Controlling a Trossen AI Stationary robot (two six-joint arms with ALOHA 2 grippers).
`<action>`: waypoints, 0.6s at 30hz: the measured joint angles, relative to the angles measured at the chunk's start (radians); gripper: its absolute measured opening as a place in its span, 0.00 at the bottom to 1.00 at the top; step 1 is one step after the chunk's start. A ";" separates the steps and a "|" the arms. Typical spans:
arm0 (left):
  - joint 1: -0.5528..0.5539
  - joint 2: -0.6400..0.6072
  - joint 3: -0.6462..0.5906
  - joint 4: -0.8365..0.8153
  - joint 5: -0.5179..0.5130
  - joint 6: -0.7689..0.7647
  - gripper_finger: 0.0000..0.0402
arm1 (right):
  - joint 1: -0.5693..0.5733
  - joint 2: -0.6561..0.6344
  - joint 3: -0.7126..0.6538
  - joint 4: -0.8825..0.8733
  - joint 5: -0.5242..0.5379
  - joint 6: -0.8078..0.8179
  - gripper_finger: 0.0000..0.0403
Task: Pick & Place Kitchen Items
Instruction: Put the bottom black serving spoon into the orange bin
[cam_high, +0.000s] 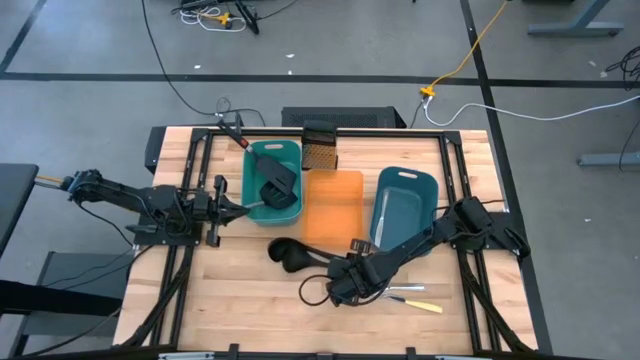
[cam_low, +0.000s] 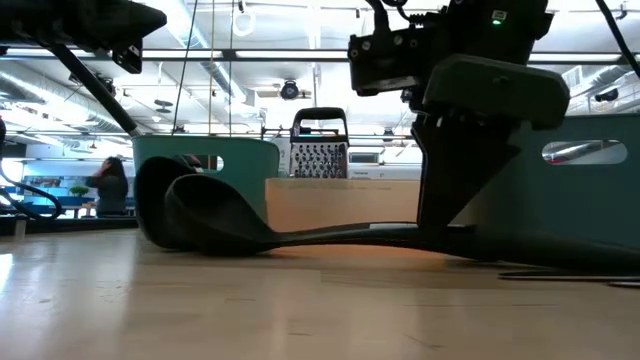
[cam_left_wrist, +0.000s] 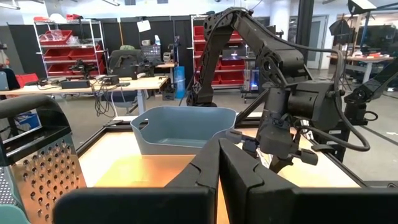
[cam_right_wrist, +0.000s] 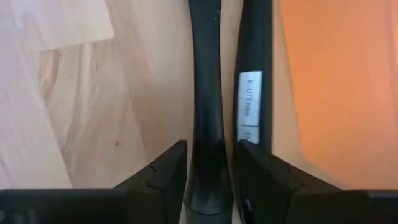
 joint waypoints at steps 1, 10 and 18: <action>0.000 0.000 0.000 0.000 0.000 0.000 0.03 | 0.000 0.000 0.000 -0.001 -0.005 0.000 0.38; 0.000 0.000 0.000 0.000 0.000 0.000 0.03 | -0.003 -0.002 -0.083 0.110 -0.035 0.038 0.38; 0.000 0.000 0.000 0.000 0.000 0.000 0.03 | -0.003 -0.002 -0.080 0.111 -0.033 0.028 0.26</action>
